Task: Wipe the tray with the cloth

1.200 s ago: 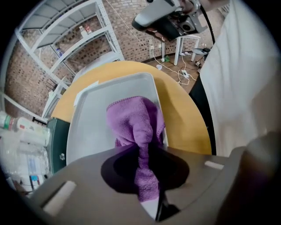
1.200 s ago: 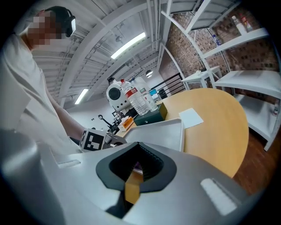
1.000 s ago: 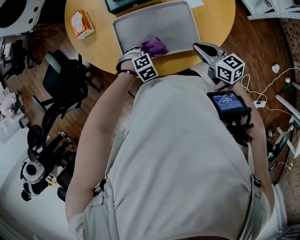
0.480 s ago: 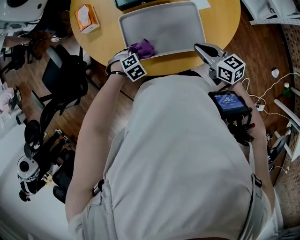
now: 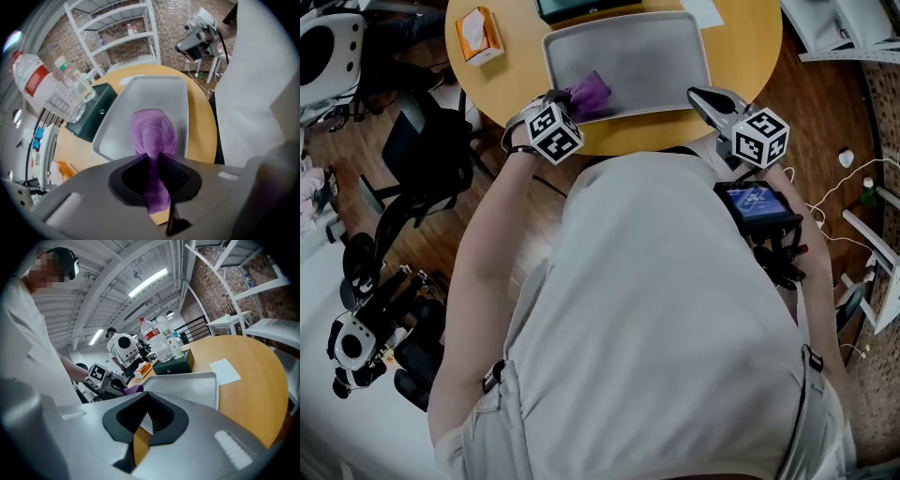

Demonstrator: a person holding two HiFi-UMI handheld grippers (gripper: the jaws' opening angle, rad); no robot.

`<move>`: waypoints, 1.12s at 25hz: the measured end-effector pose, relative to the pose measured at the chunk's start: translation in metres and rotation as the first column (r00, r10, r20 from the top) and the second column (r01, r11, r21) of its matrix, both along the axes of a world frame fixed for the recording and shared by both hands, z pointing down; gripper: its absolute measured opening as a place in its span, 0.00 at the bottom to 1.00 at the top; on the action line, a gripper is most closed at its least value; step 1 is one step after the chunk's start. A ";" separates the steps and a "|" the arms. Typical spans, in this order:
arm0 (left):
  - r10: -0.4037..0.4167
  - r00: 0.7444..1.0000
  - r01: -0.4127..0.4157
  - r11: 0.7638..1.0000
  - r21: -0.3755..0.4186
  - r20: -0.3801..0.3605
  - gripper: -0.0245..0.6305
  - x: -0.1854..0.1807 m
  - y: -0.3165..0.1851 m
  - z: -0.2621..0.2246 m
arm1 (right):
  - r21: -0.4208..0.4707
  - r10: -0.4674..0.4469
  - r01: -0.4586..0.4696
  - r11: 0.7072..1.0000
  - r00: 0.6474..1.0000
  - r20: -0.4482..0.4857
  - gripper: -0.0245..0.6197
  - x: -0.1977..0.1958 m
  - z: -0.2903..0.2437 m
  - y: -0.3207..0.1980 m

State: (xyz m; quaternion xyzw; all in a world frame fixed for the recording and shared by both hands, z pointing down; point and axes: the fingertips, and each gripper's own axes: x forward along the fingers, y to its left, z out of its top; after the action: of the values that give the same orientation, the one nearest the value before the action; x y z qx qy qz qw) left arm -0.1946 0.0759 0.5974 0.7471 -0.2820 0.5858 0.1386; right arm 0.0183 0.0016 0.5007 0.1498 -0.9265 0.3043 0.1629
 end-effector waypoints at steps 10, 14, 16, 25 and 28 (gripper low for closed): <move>-0.585 0.808 0.586 0.810 -0.018 -0.071 0.12 -0.121 0.018 -0.005 | 0.035 -0.084 0.084 0.996 0.996 0.002 0.04 -0.037 -0.009 -0.008; -0.681 0.732 0.671 0.726 -0.149 -0.018 0.12 -0.127 0.044 0.040 | 0.038 -0.097 0.098 0.994 0.995 -0.017 0.04 -0.040 -0.009 -0.006; -0.693 0.719 0.686 0.698 -0.204 0.046 0.12 -0.126 0.055 0.057 | 0.041 -0.097 0.098 0.994 0.995 -0.025 0.04 -0.040 -0.010 -0.007; -0.639 0.769 0.629 0.760 -0.165 -0.010 0.18 -0.123 0.048 0.071 | 0.056 -0.096 0.097 0.994 0.995 -0.021 0.04 -0.046 -0.015 -0.006; -0.652 0.755 0.636 0.754 -0.165 -0.074 0.36 -0.120 0.045 0.056 | 0.062 -0.102 0.103 0.993 0.995 -0.011 0.04 -0.047 -0.017 -0.010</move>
State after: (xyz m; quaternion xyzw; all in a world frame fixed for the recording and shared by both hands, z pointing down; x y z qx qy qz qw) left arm -0.3141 0.1206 0.6536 0.6289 -0.4741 0.4706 0.3978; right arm -0.0290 -0.0079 0.4834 0.1081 -0.9414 0.2660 0.1773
